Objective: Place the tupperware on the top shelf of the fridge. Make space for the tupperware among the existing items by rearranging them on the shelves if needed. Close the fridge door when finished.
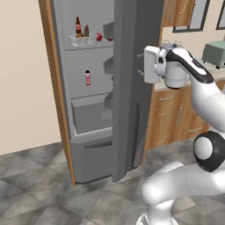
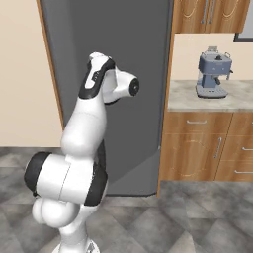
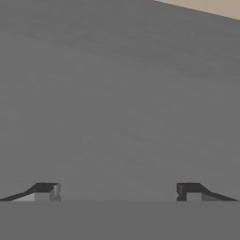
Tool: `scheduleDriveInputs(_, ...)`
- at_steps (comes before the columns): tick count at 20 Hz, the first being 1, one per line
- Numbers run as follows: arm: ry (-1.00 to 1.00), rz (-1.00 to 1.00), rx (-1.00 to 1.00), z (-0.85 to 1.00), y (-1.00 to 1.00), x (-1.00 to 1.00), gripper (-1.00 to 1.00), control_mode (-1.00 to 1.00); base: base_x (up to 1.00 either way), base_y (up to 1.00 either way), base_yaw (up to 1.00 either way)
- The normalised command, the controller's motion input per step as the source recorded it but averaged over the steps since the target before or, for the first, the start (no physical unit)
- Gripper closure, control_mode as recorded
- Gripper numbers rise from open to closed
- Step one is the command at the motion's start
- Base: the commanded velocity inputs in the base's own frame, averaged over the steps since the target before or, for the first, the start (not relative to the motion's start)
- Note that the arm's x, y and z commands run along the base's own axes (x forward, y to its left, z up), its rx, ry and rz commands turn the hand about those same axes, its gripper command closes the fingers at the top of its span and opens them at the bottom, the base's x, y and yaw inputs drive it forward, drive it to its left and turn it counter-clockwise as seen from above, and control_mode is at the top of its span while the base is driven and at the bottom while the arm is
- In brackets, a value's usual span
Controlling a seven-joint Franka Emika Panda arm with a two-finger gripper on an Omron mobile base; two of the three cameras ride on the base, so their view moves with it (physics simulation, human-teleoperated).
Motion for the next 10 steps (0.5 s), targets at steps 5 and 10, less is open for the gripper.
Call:
scheduleDriveInputs(5,0.0,-0.11,0.0,0.0,0.84,0.35,-1.0,-1.0,0.0,0.0,0.0)
scheduleDriveInputs(10,0.0,-0.19,-0.02,0.0,0.7,0.54,-1.0,-1.0,0.0,0.0,0.0)
